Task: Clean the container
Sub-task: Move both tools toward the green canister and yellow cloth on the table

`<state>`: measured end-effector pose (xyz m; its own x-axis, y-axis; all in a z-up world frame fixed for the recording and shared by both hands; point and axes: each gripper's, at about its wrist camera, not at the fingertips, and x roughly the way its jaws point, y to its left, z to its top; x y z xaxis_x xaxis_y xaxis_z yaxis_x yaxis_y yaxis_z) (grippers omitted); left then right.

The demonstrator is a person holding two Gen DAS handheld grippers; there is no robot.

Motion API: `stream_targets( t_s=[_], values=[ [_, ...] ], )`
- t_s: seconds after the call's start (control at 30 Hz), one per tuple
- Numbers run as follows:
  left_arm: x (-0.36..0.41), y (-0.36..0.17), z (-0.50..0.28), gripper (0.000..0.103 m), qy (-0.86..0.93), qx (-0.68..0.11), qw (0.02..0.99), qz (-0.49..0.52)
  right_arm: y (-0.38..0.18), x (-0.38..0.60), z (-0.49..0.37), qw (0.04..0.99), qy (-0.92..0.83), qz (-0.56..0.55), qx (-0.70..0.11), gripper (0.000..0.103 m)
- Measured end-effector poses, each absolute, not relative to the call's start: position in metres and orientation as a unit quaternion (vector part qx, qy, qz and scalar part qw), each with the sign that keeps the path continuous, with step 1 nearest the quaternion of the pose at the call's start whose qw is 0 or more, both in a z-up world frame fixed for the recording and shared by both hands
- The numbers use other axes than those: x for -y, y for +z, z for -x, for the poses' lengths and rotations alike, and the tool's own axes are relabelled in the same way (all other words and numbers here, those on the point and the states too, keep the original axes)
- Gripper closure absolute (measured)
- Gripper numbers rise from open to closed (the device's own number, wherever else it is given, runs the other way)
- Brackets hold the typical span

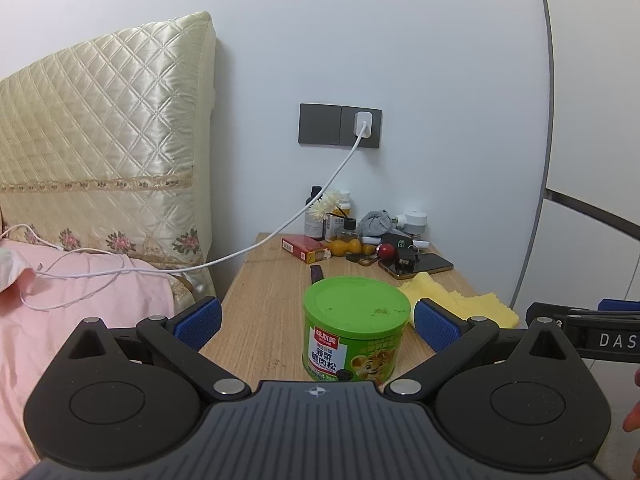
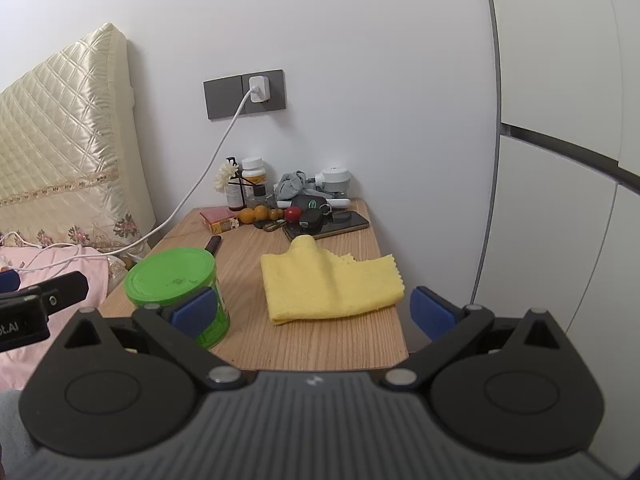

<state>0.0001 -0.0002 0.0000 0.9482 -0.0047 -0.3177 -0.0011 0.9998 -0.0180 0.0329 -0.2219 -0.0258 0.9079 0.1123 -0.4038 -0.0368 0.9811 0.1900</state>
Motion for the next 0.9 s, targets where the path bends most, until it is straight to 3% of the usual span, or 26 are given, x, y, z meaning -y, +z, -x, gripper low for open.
stream_targets(
  t_s=[0.6, 0.9],
  values=[
    [0.001, -0.017, -0.008, 0.0, -0.001, -0.155, 0.988, 0.018, -0.044, 0.218, -0.04, 0.969, 0.057, -0.14, -0.197, 0.0],
    [-0.003, -0.019, -0.006, 0.0, 0.002, -0.144, 0.989, 0.02, -0.043, 0.214, -0.042, 0.973, 0.062, -0.114, -0.189, 0.0]
  ],
)
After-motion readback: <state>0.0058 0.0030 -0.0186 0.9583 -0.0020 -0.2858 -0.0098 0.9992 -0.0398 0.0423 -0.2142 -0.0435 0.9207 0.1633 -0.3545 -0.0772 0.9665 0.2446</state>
